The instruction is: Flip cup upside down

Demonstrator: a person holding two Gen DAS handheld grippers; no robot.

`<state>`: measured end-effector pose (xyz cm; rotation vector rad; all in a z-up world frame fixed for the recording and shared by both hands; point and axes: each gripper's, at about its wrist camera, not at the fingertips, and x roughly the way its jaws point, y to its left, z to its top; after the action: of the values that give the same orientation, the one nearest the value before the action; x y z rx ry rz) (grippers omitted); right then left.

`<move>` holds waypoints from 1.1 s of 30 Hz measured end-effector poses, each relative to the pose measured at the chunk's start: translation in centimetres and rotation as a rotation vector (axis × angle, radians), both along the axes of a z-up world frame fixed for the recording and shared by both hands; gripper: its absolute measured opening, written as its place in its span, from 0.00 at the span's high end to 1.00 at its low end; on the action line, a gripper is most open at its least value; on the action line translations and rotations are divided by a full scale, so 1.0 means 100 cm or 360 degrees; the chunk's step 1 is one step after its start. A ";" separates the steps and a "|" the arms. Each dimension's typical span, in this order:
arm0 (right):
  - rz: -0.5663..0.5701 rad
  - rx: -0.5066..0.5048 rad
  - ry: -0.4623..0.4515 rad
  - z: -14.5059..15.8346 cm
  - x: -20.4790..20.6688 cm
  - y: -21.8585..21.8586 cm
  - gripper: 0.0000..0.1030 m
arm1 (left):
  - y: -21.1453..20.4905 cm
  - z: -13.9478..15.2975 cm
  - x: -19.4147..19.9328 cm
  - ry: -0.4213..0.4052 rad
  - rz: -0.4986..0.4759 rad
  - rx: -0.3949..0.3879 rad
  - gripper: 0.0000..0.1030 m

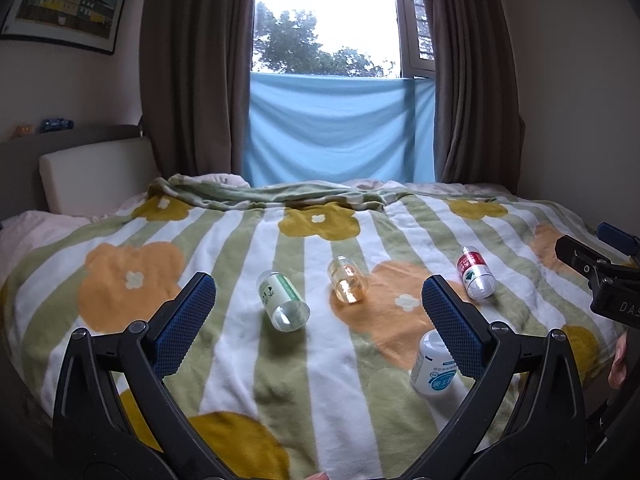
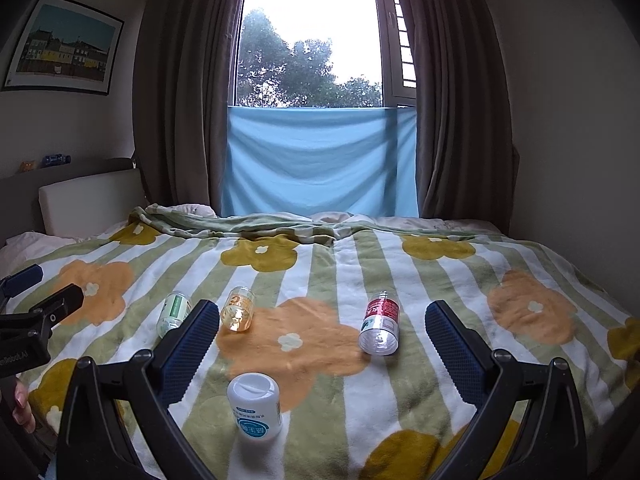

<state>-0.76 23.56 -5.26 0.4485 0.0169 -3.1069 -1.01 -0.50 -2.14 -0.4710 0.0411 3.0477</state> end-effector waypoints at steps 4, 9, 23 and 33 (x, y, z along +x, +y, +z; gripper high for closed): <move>0.0000 -0.0003 -0.0002 0.000 0.000 0.000 0.00 | -0.001 0.000 -0.001 0.0000 0.0002 -0.0002 0.00; -0.0001 -0.0003 -0.0003 -0.001 0.000 -0.001 0.00 | -0.001 0.000 -0.002 -0.0003 0.0000 0.0001 0.00; 0.0001 -0.0004 -0.0008 -0.003 -0.001 -0.002 0.00 | -0.003 -0.003 -0.002 -0.0006 -0.0018 0.0028 0.00; 0.0005 -0.0004 -0.0008 -0.004 -0.001 -0.003 0.00 | -0.006 -0.004 0.001 0.0016 -0.0034 0.0036 0.00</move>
<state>-0.89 23.28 -5.64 0.4558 0.0133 -3.1025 -0.90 -1.14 -2.52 -0.4512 0.0116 3.0259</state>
